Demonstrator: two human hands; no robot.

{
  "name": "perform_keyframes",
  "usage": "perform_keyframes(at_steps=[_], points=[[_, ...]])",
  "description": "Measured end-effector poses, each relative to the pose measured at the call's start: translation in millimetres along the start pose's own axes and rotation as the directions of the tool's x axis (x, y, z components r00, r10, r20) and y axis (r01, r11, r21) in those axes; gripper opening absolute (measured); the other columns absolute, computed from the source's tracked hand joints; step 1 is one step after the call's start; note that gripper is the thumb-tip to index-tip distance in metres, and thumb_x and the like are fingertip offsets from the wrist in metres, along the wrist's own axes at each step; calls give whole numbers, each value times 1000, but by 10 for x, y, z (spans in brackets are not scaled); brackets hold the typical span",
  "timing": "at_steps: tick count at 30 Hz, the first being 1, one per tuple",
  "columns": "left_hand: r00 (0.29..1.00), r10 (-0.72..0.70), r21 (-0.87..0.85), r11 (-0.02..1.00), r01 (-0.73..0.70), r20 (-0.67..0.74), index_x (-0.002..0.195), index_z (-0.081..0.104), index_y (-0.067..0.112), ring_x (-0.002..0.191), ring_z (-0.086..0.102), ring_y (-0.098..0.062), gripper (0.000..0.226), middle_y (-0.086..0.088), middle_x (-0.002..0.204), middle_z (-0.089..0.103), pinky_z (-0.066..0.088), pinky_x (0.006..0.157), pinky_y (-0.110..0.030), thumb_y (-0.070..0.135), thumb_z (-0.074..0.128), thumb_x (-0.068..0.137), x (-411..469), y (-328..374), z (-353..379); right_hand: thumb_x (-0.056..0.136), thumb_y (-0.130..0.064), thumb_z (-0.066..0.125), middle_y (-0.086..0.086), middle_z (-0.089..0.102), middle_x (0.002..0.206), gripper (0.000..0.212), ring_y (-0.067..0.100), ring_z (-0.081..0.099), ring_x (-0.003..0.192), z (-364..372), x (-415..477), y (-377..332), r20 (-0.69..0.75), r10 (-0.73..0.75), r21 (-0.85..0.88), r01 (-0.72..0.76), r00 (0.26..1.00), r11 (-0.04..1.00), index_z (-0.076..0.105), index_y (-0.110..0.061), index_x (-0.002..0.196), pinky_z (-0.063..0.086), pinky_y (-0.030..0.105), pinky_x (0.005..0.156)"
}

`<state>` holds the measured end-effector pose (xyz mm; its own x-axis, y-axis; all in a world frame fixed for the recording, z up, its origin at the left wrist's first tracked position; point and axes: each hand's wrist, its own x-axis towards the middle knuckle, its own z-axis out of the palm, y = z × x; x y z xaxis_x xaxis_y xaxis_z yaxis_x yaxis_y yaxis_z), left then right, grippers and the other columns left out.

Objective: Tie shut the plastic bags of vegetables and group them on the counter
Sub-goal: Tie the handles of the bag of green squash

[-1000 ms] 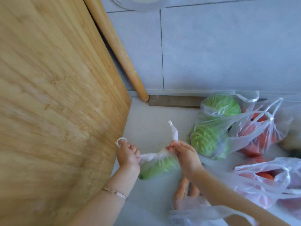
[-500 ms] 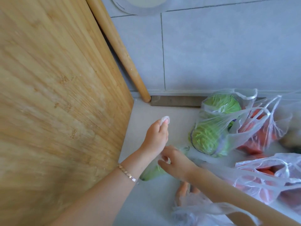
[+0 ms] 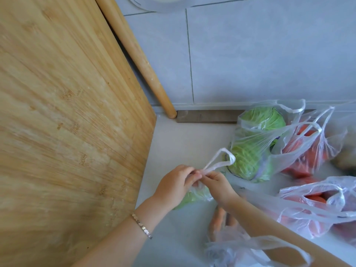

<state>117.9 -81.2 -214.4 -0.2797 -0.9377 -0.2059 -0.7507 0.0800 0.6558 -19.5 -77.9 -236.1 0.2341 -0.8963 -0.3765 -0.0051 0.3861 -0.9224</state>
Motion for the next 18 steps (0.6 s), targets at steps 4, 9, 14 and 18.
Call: perform_keyframes(at_steps=[4, 9, 14, 18], points=[[999, -42, -139, 990, 39, -17, 80, 74, 18, 74, 53, -17, 23, -15, 76, 58, 41, 74, -30, 30, 57, 89, -23, -103, -1, 90, -16, 56, -9, 66, 54, 30, 0, 60, 63, 16, 1, 78, -133, 39, 49, -32, 990, 998, 68, -18, 62, 45, 11, 71], [981, -150, -342, 921, 185, 125, 80, 75, 26, 72, 57, -12, 22, -5, 74, 67, 45, 71, -28, 41, 59, 84, -6, -78, 53, 81, -15, 68, -7, 66, 49, 16, 1, 60, 50, 30, -5, 73, -279, 49, 75, -29, 959, 997, 68, -13, 65, 46, 15, 58], [973, -193, -501, 835, 229, 124, 86, 71, 6, 77, 60, -7, 15, 4, 74, 69, 45, 76, -22, 16, 60, 88, -14, -11, 151, 72, -13, 76, -4, 63, 48, 30, 3, 58, 43, 3, 14, 52, -362, 4, -25, -14, 932, 1000, 46, -19, 73, 46, 14, 49], [948, -260, -582, 748, 319, 186, 79, 60, 7, 48, 47, 1, 20, 10, 50, 56, 34, 48, -8, 12, 48, 95, -58, 113, 176, 79, -14, 69, -12, 63, 52, 14, -2, 54, 50, -50, -6, 56, -264, -142, -258, 72, 954, 964, 65, -23, 70, 44, 16, 58]])
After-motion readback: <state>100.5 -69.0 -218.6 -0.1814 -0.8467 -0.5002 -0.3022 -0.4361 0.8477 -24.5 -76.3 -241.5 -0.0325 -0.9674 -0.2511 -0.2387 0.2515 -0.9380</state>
